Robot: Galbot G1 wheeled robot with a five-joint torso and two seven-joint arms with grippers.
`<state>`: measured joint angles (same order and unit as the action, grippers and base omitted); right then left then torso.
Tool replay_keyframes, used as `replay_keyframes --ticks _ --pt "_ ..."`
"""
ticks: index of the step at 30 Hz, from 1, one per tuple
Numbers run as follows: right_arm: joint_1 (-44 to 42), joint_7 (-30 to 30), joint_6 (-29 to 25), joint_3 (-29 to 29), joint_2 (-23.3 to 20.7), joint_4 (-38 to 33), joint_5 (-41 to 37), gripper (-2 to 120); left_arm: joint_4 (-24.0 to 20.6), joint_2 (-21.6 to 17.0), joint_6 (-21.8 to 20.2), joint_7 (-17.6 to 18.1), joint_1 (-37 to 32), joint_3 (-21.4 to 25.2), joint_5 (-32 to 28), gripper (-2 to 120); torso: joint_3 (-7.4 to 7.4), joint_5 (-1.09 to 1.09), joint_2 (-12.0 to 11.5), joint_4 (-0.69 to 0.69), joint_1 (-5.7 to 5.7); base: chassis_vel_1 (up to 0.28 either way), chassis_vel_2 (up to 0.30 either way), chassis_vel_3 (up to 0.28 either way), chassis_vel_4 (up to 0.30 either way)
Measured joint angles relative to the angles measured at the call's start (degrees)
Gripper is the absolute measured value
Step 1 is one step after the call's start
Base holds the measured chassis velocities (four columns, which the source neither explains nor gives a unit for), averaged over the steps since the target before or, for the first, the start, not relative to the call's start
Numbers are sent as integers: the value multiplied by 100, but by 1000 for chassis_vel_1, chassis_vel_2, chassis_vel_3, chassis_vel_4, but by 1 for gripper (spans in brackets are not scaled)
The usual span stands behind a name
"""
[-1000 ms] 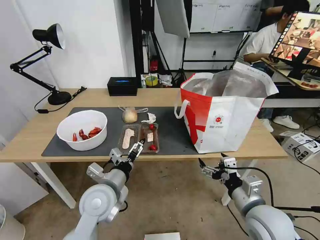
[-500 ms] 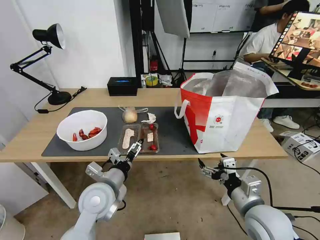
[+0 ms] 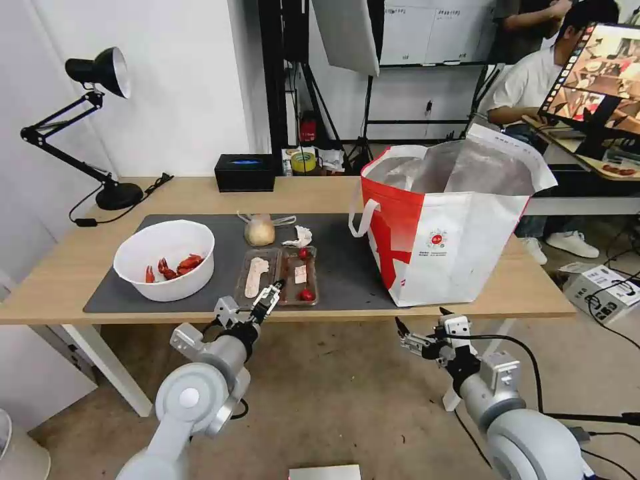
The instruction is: Pick up the trash from the table and place it into the takeout bag.
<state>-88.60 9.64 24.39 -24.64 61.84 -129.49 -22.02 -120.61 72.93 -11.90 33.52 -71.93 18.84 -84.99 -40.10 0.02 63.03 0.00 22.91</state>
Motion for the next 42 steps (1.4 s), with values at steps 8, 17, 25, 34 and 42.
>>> replay_keyframes --ticks 8,17,25,34,42 --pt "-23 5 -26 39 56 27 53 100 22 -60 -13 7 -3 88 -56 100 0 -2 1 -1 0 0 0 0 0" --pt "-44 1 -43 101 141 52 130 100 -81 -68 42 -12 -73 185 -140 100 -1 -2 0 2 0 0 0 0 0" --pt "-81 -11 -61 117 187 56 179 100 -205 -45 256 -379 -101 326 -303 100 -1 -2 0 1 1 0 0 0 0" --pt "-141 -13 -74 94 205 11 189 100 -271 -94 302 -639 -26 402 -384 100 -1 -1 0 0 1 0 0 0 0" --pt "-284 -21 -110 7 200 -65 208 100 -183 -163 296 -702 285 203 -440 100 -1 -1 -1 0 1 0 0 0 0"
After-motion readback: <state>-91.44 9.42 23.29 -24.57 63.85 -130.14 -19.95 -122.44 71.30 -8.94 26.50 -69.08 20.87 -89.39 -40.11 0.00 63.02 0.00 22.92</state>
